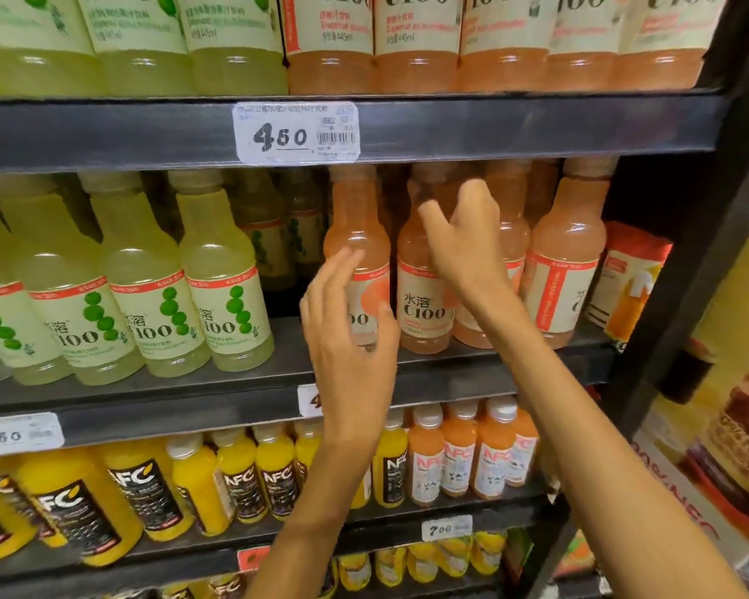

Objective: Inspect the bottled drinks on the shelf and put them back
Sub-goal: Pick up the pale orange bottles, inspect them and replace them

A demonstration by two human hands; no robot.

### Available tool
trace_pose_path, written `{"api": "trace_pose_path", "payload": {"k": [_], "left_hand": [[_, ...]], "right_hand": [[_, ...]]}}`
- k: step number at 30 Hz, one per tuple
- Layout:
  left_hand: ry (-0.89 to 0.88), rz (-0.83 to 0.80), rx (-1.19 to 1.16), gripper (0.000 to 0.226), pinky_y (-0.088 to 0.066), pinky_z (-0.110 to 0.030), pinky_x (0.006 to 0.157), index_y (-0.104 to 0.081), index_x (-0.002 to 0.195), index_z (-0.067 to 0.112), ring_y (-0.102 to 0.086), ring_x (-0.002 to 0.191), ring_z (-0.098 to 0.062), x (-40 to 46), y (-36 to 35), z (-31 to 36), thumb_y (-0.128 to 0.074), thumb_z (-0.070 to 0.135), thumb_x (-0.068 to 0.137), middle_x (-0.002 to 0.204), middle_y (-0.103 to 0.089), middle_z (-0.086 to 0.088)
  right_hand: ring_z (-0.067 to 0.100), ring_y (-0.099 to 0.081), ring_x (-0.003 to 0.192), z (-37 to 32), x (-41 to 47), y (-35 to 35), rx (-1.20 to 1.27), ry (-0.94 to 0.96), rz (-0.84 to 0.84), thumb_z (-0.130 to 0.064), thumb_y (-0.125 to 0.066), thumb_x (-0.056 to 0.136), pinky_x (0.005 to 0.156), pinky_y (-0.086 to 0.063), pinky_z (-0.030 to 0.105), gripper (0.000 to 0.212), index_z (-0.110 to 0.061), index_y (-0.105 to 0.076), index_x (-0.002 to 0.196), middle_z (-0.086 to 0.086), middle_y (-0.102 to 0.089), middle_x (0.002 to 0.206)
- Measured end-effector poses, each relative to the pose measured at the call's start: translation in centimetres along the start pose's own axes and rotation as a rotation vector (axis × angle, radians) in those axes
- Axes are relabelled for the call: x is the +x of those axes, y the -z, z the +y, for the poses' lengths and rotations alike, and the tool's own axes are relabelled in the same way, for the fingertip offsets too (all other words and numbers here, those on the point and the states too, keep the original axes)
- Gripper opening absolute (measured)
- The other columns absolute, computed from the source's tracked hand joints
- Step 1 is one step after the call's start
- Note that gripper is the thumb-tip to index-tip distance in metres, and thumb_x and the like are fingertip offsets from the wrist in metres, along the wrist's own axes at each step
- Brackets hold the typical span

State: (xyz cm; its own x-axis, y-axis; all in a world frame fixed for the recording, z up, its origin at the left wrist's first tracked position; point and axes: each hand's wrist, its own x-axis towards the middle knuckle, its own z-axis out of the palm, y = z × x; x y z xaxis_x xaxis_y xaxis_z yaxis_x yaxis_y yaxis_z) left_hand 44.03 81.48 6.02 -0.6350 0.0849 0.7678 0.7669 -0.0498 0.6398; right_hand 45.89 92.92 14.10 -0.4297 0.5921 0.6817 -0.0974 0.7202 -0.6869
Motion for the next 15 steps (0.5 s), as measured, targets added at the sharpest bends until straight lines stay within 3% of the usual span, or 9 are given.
{"api": "trace_pose_path", "payload": {"k": [4,7,10,12,15], "left_hand": [[0.07,-0.118,-0.072,0.038,-0.043,-0.009,0.09,-0.056,0.125,0.014,-0.055,0.108,0.003,-1.9,0.0,0.2,-0.06,0.005,0.088,0.119,-0.06,0.003],[0.135,-0.206,-0.026,0.053,-0.048,-0.018,0.092,-0.048,0.132,0.024,-0.055,0.112,-0.001,-3.0,0.1,0.5,-0.063,0.038,0.084,0.125,-0.056,0.008],[0.262,-0.361,-0.01,0.08,-0.05,-0.026,0.092,-0.037,0.137,0.033,-0.055,0.114,-0.002,-3.7,0.4,0.9,-0.064,0.063,0.068,0.127,-0.055,0.01],[0.31,-0.407,-0.046,0.077,-0.052,-0.016,0.081,-0.041,0.131,0.034,-0.059,0.101,0.005,-4.1,1.0,1.0,-0.068,0.061,0.064,0.112,-0.061,0.017],[0.389,-0.496,-0.18,0.052,-0.053,-0.014,0.071,-0.05,0.113,0.038,-0.065,0.09,0.004,-4.3,2.0,1.0,-0.08,0.035,0.071,0.1,-0.067,0.016]], "right_hand": [[0.005,-0.048,0.075,-1.2,-1.5,1.5,0.191,0.101,-0.036,-0.02,-0.058,0.095,0.067,-0.04,0.009,0.016,-0.008,-0.048,0.093,-0.007,-0.049,0.082],[0.011,-0.059,0.099,-2.1,-2.5,2.8,0.307,0.116,-0.086,-0.018,-0.059,0.095,0.085,-0.049,0.02,0.027,-0.002,-0.051,0.115,0.003,-0.062,0.106],[0.018,-0.064,0.102,-2.5,-3.3,4.0,0.412,-0.028,-0.163,-0.019,-0.059,0.095,0.089,-0.054,0.035,0.027,-0.005,-0.054,0.118,0.01,-0.065,0.112],[0.017,-0.065,0.104,-2.2,-3.8,4.3,0.491,-0.152,-0.231,-0.023,-0.06,0.094,0.087,-0.056,0.035,0.035,-0.01,-0.052,0.125,0.008,-0.065,0.116],[0.015,-0.065,0.106,-1.3,-4.5,4.4,0.571,-0.244,-0.302,-0.027,-0.065,0.09,0.087,-0.056,0.033,0.043,-0.017,-0.052,0.129,0.002,-0.066,0.118]]}}
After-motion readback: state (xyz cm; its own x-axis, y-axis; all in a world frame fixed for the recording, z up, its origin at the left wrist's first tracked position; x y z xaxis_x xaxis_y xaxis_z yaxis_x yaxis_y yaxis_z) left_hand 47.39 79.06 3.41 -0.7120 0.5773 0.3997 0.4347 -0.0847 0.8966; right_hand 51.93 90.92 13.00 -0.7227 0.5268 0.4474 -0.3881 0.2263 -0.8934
